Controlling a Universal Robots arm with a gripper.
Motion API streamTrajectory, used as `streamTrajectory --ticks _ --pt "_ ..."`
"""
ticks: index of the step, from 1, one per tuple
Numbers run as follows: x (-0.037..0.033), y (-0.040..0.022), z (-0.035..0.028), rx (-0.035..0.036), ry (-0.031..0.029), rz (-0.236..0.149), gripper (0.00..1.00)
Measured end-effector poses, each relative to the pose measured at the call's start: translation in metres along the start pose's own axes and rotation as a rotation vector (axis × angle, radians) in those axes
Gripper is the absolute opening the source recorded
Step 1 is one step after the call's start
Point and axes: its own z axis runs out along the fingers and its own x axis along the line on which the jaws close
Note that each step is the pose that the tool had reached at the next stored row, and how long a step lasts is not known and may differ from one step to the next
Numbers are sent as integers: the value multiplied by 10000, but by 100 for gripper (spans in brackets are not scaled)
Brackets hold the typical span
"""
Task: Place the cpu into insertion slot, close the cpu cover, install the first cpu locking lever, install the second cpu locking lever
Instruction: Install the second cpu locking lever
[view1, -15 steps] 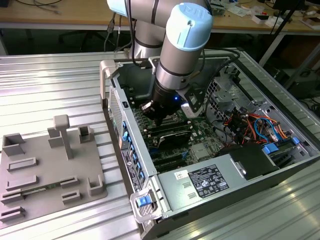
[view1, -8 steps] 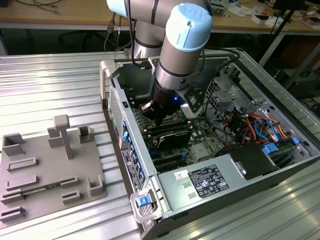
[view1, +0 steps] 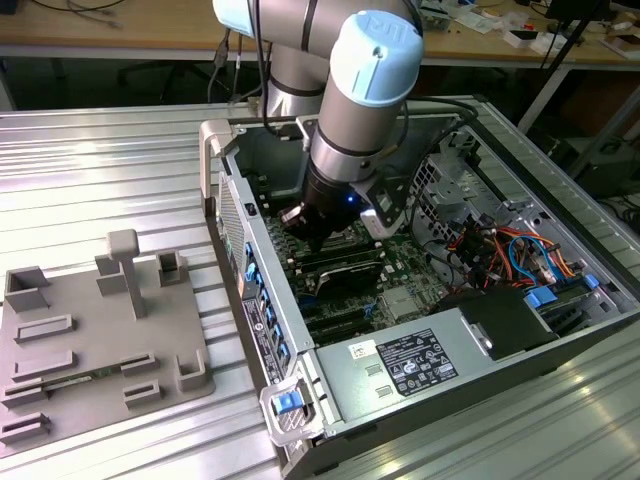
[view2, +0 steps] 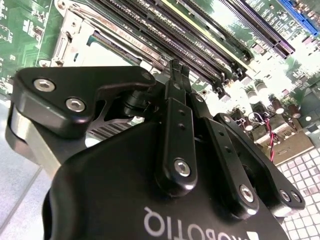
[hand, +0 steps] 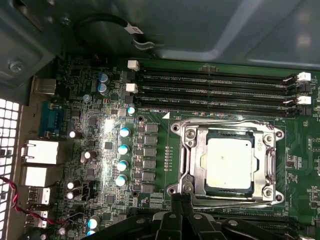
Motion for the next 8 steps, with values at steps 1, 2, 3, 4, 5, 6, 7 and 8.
streamTrajectory --ticks 1,2,3,4,5,6,7,8 --pt "1 0 6 -11 -1 0 11" --pt "2 -1 11 -24 -1 3 11" --pt "3 -1 17 -37 -3 3 11" --pt "4 -2 22 -52 -4 4 11" --pt "5 -2 26 -64 -5 3 11" --pt "5 -2 29 -73 -5 3 11" --pt "6 -2 32 -87 -6 4 11" --pt "7 -2 34 -97 -8 4 11"
